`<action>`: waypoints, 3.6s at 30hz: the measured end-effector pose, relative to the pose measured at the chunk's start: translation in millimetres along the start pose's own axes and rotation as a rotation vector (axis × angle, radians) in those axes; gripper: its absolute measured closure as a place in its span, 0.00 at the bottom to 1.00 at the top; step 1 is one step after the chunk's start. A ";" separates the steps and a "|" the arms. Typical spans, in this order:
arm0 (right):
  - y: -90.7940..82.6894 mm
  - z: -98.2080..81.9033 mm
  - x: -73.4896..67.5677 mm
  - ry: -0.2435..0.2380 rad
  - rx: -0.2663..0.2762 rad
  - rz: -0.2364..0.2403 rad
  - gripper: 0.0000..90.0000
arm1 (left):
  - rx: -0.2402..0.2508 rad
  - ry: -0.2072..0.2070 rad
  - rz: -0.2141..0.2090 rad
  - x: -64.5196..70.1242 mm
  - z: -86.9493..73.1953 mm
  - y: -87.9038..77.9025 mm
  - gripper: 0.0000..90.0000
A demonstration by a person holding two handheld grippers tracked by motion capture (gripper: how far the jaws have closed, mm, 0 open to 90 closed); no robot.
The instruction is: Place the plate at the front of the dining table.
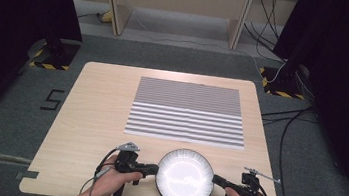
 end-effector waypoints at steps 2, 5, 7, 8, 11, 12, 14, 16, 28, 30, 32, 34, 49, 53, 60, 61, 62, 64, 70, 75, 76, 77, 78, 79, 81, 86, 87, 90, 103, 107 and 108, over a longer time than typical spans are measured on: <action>0.1 0.2 0.1 -0.001 -0.001 0.001 0.97 | 0.001 -0.028 -0.003 -2.1 -1.1 1.0 0.87; 0.7 0.9 1.5 0.019 -0.006 0.011 0.97 | 0.003 -0.050 -0.006 -2.7 -1.2 0.7 0.88; 0.9 1.4 2.5 0.028 -0.008 0.018 0.97 | 0.000 -0.057 -0.007 -3.0 -0.9 0.7 0.88; 0.9 1.6 2.8 0.037 -0.010 0.021 0.97 | -0.001 -0.061 -0.008 -3.3 -0.8 0.7 0.88; 1.3 1.7 4.4 0.077 -0.007 0.027 0.97 | -0.003 -0.079 -0.015 -4.8 -0.6 0.8 0.88; 1.3 1.7 5.5 0.086 -0.006 0.032 0.97 | -0.003 -0.080 -0.017 -5.1 -0.5 0.8 0.88; 1.4 1.6 7.3 0.122 -0.005 0.044 0.96 | 0.000 -0.093 -0.020 -5.8 -0.7 0.8 0.88; 2.0 1.4 8.6 0.142 0.002 0.055 0.96 | 0.006 -0.111 -0.028 -7.2 -1.4 0.6 0.88; 8.4 3.0 -4.3 -0.005 0.014 -0.025 0.97 | 0.021 -0.171 -0.041 -10.3 -3.4 1.9 0.82; 9.5 2.8 -5.0 -0.006 0.007 -0.021 0.97 | 0.025 -0.176 -0.042 -10.7 -3.0 1.8 0.81; 10.3 2.8 -6.0 -0.002 0.001 -0.021 0.96 | 0.026 -0.161 -0.035 -10.3 -1.1 1.4 0.81; 12.4 2.4 -7.5 -0.006 -0.007 -0.021 0.95 | 0.030 -0.151 -0.029 -10.6 2.2 -0.5 0.81; 20.7 -1.8 -10.5 0.041 -0.038 0.004 0.83 | 0.042 -0.163 -0.053 -12.0 -2.4 -0.1 0.81; 19.2 -2.4 -9.3 0.084 -0.035 0.019 0.80 | 0.051 -0.172 -0.057 -11.8 -4.7 0.3 0.80; 19.2 1.0 0.1 0.229 -0.051 0.105 0.77 | 0.040 -0.149 -0.080 -14.0 -5.7 2.1 0.82; 19.4 1.7 0.6 0.236 -0.055 0.109 0.75 | 0.040 -0.148 -0.082 -14.3 -5.7 2.2 0.82; 20.0 2.1 0.7 0.233 -0.055 0.113 0.74 | 0.040 -0.145 -0.088 -14.9 -5.7 2.2 0.83; 21.2 4.1 -1.7 0.224 -0.062 0.114 0.70 | 0.045 -0.156 -0.096 -16.1 -6.6 1.9 0.83; 25.4 4.4 -15.4 0.062 -0.066 0.018 0.67 | 0.035 -0.138 -0.092 -15.3 -5.2 1.9 0.84; 23.9 4.1 -16.8 -0.013 -0.076 -0.059 0.86 | 0.047 -0.156 -0.094 -17.7 -6.1 2.9 0.86; 22.8 4.4 -14.9 0.008 -0.084 -0.045 0.88 | 0.046 -0.154 -0.094 -18.0 -5.7 3.3 0.86; 21.3 4.0 -11.7 0.038 -0.090 -0.030 0.91 | 0.048 -0.153 -0.092 -18.1 -5.2 3.5 0.87; 20.3 3.4 -9.5 0.062 -0.096 -0.016 0.90 | 0.045 -0.146 -0.092 -18.2 -4.5 3.8 0.87; 18.5 2.3 -6.2 0.106 -0.098 0.015 0.89 | 0.041 -0.137 -0.089 -18.0 -4.0 3.7 0.87; 16.3 1.5 -2.9 0.156 -0.107 0.060 0.85 | 0.040 -0.124 -0.088 -17.6 -3.3 4.0 0.88; 15.7 3.1 -1.8 0.234 -0.116 0.095 0.75 | 0.038 -0.106 -0.088 -17.2 -3.0 2.9 0.91; 16.5 3.9 -1.6 0.247 -0.111 0.100 0.74 | 0.038 -0.106 -0.089 -17.2 -3.0 2.9 0.91; 18.1 4.1 -1.2 0.226 -0.093 0.095 0.75 | 0.035 -0.114 -0.095 -18.1 -2.9 2.6 0.92; 18.0 1.0 0.1 0.206 -0.067 0.058 0.89 | 0.069 -0.105 -0.113 -17.8 -2.7 2.2 0.92; 19.5 1.9 1.2 0.211 -0.078 0.064 0.89 | 0.121 -0.028 -0.125 -13.4 4.5 -2.9 0.79; 19.6 1.9 1.1 0.212 -0.076 0.064 0.89 | 0.133 -0.012 -0.122 -13.2 6.6 -5.3 0.78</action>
Point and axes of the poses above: each handheld gripper's, and its own axes: y roughly forward along the jaws, z roughly out of its top, x roughly to its right, the point moved 4 cm from there along y, roughly forward along the jaws, and after that the axes turned 13 degrees about x, right-handed, at the moved point
